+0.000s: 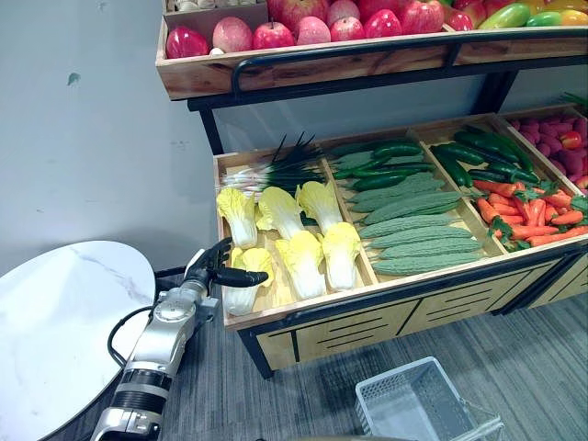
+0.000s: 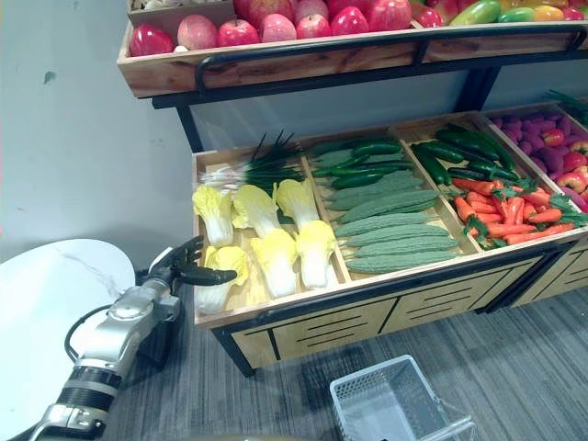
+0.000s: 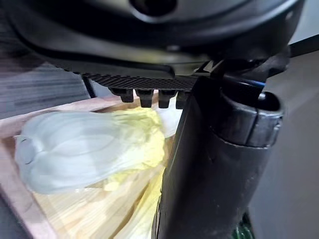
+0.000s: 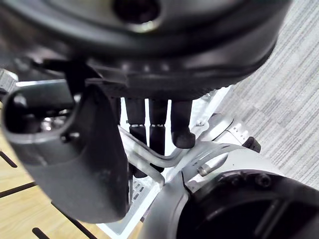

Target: Pick vegetable in the basket

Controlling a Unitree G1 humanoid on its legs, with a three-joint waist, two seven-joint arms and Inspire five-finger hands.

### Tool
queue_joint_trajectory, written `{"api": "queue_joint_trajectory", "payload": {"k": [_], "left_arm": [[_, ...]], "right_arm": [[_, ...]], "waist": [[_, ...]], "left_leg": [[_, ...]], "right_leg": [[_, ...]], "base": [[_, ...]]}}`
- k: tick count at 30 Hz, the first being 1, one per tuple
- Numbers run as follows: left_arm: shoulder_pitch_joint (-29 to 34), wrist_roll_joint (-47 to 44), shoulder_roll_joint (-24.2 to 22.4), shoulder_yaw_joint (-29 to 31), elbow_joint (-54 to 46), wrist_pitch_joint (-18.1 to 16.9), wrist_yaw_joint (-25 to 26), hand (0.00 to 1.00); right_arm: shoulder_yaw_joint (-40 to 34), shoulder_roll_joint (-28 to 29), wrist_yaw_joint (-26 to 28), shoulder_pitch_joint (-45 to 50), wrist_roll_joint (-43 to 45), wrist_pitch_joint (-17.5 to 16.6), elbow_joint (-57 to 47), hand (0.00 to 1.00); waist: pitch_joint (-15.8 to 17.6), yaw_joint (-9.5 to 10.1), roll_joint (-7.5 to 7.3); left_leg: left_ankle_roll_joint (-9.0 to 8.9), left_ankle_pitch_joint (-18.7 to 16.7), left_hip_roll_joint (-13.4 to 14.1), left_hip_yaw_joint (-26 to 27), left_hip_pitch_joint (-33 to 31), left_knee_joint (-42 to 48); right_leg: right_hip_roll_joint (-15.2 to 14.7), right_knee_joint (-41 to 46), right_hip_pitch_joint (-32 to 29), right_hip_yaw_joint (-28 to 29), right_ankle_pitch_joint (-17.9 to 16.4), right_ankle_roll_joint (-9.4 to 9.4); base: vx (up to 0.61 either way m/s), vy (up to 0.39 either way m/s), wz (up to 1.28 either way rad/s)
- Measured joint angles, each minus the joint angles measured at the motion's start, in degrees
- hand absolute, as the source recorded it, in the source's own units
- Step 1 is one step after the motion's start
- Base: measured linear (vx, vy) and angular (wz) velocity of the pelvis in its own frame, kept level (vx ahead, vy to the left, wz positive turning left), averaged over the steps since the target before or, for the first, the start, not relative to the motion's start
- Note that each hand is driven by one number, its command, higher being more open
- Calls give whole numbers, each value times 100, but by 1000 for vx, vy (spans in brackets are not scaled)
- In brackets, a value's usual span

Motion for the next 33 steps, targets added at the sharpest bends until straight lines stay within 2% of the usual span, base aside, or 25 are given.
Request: {"api": "queue_joint_trajectory", "payload": {"k": [2,9,14,22,33], "left_arm": [[3,20,0,-4,157,0,28,100],[-75,384,66,32,533,-356,494,100],[-427,624,120,91,838,-388,789,100],[-910,865,208,286,1501,-474,753,100],[-913,896,266,45,1579,-487,783,100]], "right_arm": [[19,-1,3,0,0,1,-5,0],[52,-8,19,7,0,-14,-23,0],[236,-105,68,-102,12,-1,-153,0],[498,-194,167,-227,120,11,-399,0],[627,-233,169,-265,126,-18,-410,0]], "waist": [[30,-12,-24],[79,-9,-58],[331,-22,-51],[558,-79,-23],[616,-117,-23]], "left_leg": [[-1,0,0,2,10,0],[-15,-3,-8,17,6,2],[-26,-10,-2,75,-1,3],[-56,-27,36,249,-72,9],[-74,-26,43,318,-23,27]], "right_leg": [[0,10,-4,-4,-45,3],[-10,2,-3,-1,-92,8],[-4,0,-33,49,-104,4],[29,33,-177,193,-107,-2],[30,190,-236,246,-111,2]], "base": [[-14,-41,0],[16,-26,-1],[2,-30,-5],[-6,-33,-9],[-35,-33,-3]]}}
